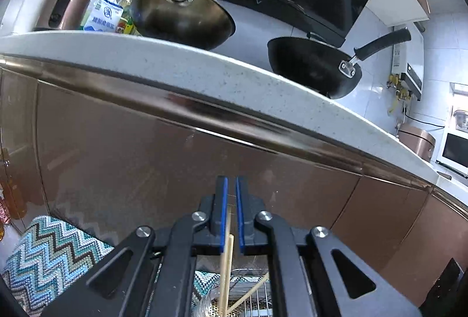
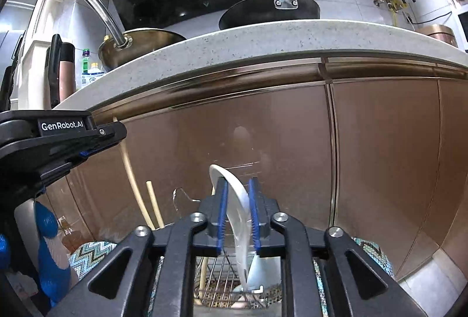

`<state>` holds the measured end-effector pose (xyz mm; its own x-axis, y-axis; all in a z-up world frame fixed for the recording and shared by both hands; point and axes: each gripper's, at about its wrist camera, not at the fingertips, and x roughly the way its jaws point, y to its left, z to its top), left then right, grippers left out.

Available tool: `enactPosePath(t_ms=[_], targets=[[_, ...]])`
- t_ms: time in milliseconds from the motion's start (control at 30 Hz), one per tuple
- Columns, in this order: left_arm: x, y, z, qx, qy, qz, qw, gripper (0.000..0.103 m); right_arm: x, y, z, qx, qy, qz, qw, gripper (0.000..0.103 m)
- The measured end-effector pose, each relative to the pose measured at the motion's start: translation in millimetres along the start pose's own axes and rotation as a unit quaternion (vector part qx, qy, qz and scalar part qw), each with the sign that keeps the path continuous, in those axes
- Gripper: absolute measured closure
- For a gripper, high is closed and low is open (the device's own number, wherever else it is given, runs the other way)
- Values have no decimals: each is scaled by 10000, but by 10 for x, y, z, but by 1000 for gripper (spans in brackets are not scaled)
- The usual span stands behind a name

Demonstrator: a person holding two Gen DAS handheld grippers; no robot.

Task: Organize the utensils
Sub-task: 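Carry the chopstick and spoon over the utensil holder and open both tools, then lift both tools back from the utensil holder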

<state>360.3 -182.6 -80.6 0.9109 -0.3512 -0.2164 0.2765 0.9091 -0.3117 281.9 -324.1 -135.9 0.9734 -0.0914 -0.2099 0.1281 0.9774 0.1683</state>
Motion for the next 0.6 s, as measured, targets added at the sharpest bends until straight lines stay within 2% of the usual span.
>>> enactPosePath(t_ms=[167,233,267,333,400,600], targets=[[-307,39,150,-22,-75,18,10000,94,-235,55,142,-50,-102,-40,9999,78],[-490,74,237,-11,-129,51,9999,90,-341,61,211,-27,-135,-63,9999,78],[-590,90,279,6,-166,109,9998,87,-415,65,252,-11,-167,-75,9998,78],[-763,116,356,1,-233,189,9995,68,-570,78,328,25,-217,-101,9997,76],[-988,163,432,-8,-315,332,9990,62,-701,88,396,79,-241,-115,9996,74],[-1622,323,553,92,-277,736,9969,61,-1209,221,551,85,-264,-43,9996,69]])
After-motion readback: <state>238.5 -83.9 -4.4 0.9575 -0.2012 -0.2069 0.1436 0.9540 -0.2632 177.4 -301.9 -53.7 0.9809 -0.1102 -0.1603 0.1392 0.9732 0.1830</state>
